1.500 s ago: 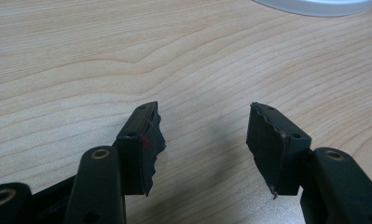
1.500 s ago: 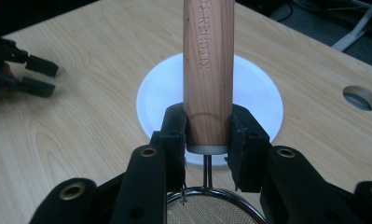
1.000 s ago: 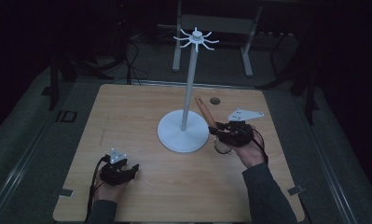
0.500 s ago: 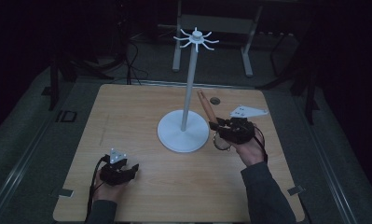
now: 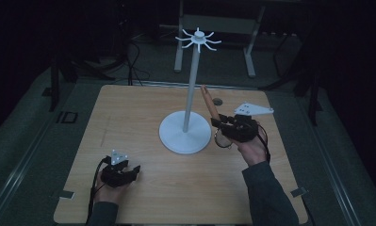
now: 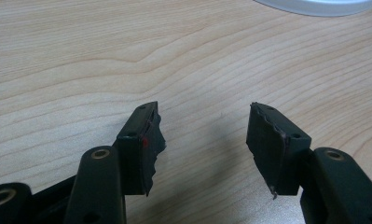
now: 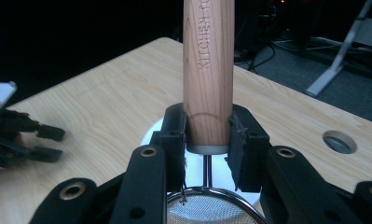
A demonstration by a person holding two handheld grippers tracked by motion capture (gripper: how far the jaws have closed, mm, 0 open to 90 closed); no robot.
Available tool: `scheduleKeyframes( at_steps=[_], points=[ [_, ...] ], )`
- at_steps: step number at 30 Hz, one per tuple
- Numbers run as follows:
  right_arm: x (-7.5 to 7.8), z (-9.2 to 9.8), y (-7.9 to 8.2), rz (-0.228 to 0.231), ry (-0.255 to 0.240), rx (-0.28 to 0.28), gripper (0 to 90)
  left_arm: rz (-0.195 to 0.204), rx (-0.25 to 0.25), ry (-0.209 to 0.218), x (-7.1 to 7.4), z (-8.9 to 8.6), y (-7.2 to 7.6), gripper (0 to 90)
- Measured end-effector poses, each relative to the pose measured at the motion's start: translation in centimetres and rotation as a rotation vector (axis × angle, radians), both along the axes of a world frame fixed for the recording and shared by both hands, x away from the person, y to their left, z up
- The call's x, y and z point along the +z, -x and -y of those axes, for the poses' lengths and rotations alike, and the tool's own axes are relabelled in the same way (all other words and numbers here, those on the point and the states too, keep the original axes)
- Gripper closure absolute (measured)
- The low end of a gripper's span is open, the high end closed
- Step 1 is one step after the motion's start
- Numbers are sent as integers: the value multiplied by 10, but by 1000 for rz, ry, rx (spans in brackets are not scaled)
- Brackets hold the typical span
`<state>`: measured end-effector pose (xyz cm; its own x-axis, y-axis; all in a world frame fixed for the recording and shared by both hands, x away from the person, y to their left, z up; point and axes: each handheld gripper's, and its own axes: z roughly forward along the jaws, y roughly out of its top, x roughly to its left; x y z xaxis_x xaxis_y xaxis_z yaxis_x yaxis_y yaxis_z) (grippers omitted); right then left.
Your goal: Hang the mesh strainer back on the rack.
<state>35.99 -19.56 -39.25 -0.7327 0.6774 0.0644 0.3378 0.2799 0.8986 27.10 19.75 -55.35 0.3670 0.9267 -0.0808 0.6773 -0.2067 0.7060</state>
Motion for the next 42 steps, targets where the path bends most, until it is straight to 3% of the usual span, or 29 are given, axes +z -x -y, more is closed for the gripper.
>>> scheduleKeyframes(
  at_steps=[7, 42],
  points=[
    [4, 3, -1, -1, -47, -11, 698, -1, 0, 0, 0, 0, 0, 444],
    [24, -2, -2, 33, -120, -7, 698, -5, -4, 3, -1, 1, -1, 445]
  ],
)
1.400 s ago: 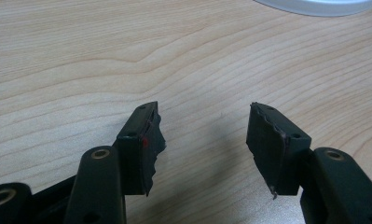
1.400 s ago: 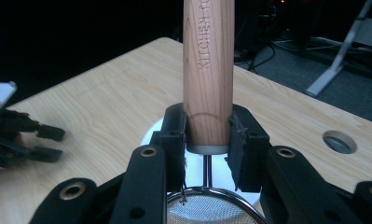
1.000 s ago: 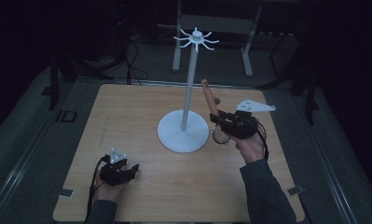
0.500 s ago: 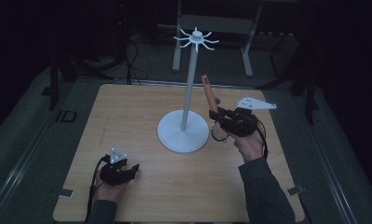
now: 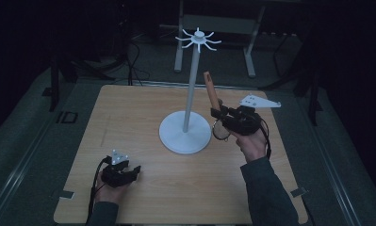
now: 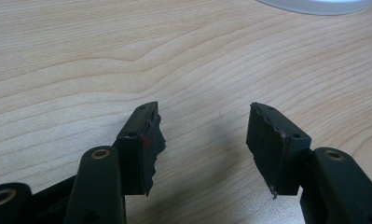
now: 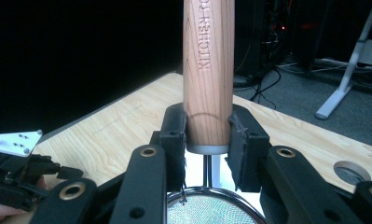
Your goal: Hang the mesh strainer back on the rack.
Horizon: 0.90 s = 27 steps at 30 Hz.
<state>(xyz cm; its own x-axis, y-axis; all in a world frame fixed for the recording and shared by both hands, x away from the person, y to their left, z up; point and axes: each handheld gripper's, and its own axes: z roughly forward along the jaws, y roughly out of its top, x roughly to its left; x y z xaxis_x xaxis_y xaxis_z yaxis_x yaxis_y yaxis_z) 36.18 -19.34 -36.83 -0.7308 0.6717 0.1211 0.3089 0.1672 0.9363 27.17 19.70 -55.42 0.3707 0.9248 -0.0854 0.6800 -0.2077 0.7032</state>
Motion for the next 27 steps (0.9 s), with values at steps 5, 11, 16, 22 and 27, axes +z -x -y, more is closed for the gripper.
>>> scheduleKeyframes(
  at_steps=[5, 11, 16, 22, 27],
  points=[
    [1, -3, 1, 7, -6, 13, 698, 1, 2, 3, 0, 0, 0, 445],
    [2, -2, 1, 11, -32, 9, 698, 1, 1, 2, 0, -1, 0, 445],
    [6, -1, 2, 21, -52, 7, 698, 0, -1, 0, 0, 0, 0, 445],
    [11, -2, 3, 34, -64, 13, 698, 0, 0, -1, 0, 0, 0, 445],
    [13, -3, 3, 43, -64, 16, 698, -3, 1, 0, 0, 0, 0, 445]
  ],
)
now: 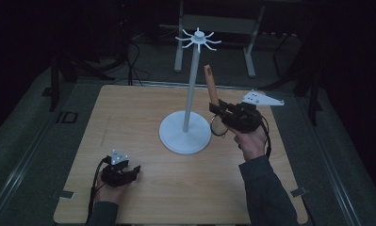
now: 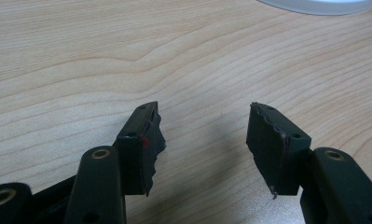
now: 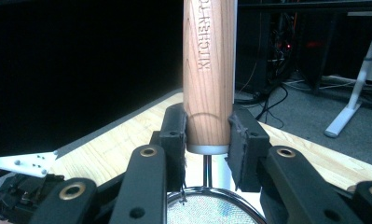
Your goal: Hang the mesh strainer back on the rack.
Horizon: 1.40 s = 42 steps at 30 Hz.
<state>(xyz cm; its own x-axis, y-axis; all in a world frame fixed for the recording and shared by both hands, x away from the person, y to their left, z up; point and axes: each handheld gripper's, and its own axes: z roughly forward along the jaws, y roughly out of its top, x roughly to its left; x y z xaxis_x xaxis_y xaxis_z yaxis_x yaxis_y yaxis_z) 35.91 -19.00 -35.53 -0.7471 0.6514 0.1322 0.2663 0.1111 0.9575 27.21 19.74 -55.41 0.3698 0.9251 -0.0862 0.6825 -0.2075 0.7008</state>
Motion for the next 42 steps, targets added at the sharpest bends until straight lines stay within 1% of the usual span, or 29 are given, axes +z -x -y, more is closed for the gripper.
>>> scheduleKeyframes(
  at_steps=[4, 10, 15, 16, 26, 28, 33, 42],
  points=[
    [2, 0, 0, 2, -9, -3, 698, 0, 0, -1, 0, 0, 0, 445],
    [7, 5, 0, 19, -31, -11, 698, -3, -1, -4, 0, 1, 0, 445],
    [10, 7, 0, 20, -41, -14, 698, -5, -3, -5, 0, 0, 0, 445],
    [11, 7, 1, 19, -50, -11, 698, -5, -2, -4, 0, 0, 0, 445],
    [18, 8, 2, 35, -62, -10, 698, -5, -2, -3, 0, 0, 0, 444],
    [21, 9, 2, 42, -76, -14, 698, -5, -2, -2, -1, 0, 0, 445],
    [24, 10, 2, 50, -84, -15, 698, -7, -4, -3, -1, 1, 0, 445],
    [32, 10, -2, 50, -97, -16, 698, -7, -4, 1, -1, 1, 0, 444]
  ],
)
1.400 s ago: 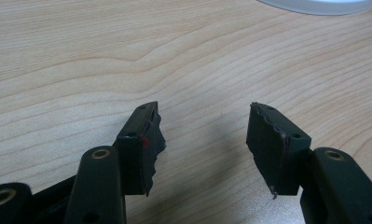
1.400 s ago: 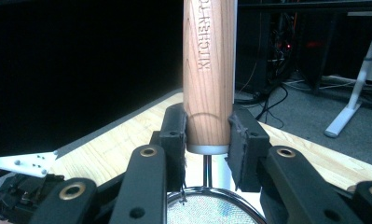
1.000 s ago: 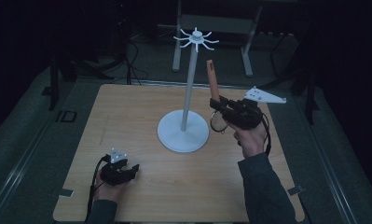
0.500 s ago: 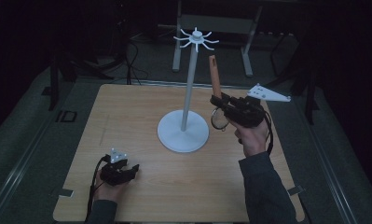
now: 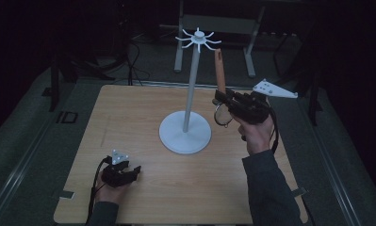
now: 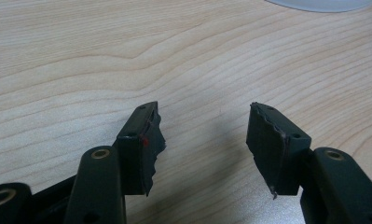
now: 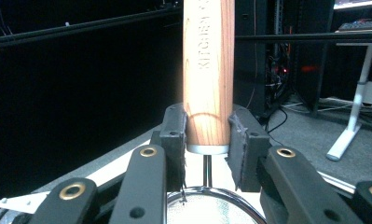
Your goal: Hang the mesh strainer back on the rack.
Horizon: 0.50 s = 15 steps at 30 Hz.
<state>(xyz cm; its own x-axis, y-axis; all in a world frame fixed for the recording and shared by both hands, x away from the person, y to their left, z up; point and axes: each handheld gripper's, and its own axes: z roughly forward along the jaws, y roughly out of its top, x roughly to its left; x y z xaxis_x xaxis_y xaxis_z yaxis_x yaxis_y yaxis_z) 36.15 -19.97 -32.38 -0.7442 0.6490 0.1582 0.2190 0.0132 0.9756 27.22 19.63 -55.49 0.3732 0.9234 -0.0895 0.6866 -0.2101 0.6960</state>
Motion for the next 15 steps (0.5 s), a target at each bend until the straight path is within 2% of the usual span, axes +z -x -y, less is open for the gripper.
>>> scheduleKeyframes(
  at_steps=[15],
  points=[
    [8, -5, -7, -5, 3, 4, 698, -1, 0, -1, 0, 0, 0, 443]
  ],
)
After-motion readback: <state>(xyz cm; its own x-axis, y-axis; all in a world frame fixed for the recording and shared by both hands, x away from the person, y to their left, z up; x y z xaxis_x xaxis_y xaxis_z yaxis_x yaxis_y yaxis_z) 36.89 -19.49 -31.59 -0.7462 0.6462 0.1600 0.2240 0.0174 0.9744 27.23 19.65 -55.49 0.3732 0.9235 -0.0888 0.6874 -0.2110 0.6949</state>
